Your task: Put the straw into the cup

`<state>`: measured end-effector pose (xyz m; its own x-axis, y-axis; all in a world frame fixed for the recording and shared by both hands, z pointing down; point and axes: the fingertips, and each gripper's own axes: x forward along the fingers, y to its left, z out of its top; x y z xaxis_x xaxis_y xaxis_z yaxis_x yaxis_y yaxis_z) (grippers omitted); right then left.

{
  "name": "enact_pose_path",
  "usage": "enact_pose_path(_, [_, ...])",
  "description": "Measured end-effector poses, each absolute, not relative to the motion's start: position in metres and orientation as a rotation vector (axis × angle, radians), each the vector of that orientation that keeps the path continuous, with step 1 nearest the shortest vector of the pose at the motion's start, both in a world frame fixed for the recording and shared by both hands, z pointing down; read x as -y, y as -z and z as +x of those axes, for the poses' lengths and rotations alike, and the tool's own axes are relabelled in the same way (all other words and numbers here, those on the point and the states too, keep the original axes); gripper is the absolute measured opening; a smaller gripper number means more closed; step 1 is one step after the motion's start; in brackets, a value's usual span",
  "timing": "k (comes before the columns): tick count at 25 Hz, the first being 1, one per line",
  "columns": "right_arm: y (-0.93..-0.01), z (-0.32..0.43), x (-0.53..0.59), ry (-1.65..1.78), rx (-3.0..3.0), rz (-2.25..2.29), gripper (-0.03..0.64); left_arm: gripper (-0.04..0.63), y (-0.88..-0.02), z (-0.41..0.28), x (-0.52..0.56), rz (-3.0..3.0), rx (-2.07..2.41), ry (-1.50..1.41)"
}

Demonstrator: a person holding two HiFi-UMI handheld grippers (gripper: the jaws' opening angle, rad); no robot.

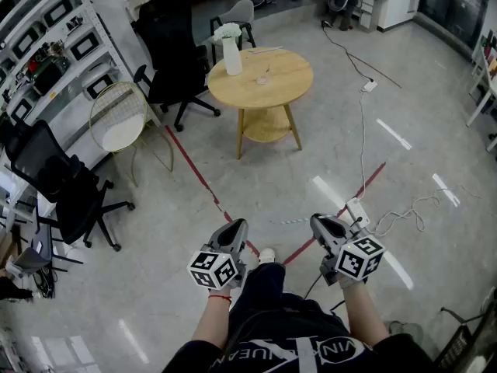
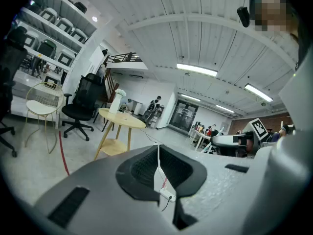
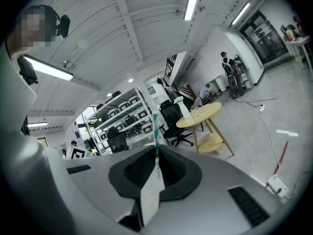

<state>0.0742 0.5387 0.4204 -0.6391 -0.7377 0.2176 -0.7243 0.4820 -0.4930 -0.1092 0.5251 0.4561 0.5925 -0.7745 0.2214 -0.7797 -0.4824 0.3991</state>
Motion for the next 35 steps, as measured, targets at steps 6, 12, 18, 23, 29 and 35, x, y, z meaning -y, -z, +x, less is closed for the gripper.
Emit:
enact_pose_path(6, [-0.427, 0.073, -0.502, 0.831, -2.741, -1.339, 0.021, 0.017, -0.472, -0.09, -0.479, 2.372, 1.19, -0.017])
enact_pose_path(12, [-0.436, 0.072, -0.444, 0.852, -2.734, -1.378, 0.021, 0.017, -0.476, -0.077, -0.416, 2.41, 1.122, -0.025])
enact_pose_path(18, [-0.438, 0.057, -0.378, 0.886, -2.744, -1.397, 0.021, 0.017, -0.481, -0.092, -0.349, 2.372, 1.108, -0.021])
enact_pose_path(23, [-0.438, 0.049, -0.323, 0.917, -2.716, -1.428, 0.021, 0.017, -0.481, -0.107, -0.295, 2.363, 1.103, -0.016])
enact_pose_path(29, [-0.442, 0.043, -0.27, 0.885, -2.699, -1.457, 0.021, 0.017, -0.491, -0.125, -0.237, 2.359, 1.117, 0.002])
enact_pose_path(35, [-0.447, 0.036, -0.249, 0.911, -2.707, -1.461, 0.021, 0.017, -0.495, -0.133, -0.217, 2.341, 1.099, 0.028])
